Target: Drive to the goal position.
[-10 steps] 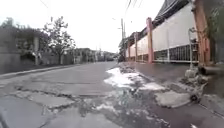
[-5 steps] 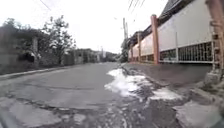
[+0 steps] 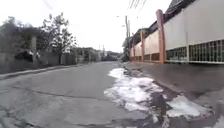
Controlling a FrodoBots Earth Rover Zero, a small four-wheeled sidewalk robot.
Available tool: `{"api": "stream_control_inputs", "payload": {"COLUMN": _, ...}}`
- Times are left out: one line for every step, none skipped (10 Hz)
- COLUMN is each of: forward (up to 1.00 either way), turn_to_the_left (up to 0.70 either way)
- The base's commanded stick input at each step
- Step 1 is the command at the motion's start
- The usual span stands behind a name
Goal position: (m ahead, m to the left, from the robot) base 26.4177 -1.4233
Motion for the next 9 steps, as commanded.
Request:
{"api": "stream_control_inputs", "payload": {"forward": 1.0, "turn_to_the_left": 0.0}}
{"api": "stream_control_inputs", "payload": {"forward": 1.0, "turn_to_the_left": 0.0}}
{"api": "stream_control_inputs", "payload": {"forward": 1.0, "turn_to_the_left": 0.0}}
{"api": "stream_control_inputs", "payload": {"forward": 1.0, "turn_to_the_left": 0.0}}
{"api": "stream_control_inputs", "payload": {"forward": 1.0, "turn_to_the_left": 0.0}}
{"api": "stream_control_inputs", "payload": {"forward": 1.0, "turn_to_the_left": 0.0}}
{"api": "stream_control_inputs", "payload": {"forward": 1.0, "turn_to_the_left": 0.0}}
{"api": "stream_control_inputs", "payload": {"forward": 1.0, "turn_to_the_left": 0.0}}
{"api": "stream_control_inputs", "payload": {"forward": 1.0, "turn_to_the_left": 0.0}}
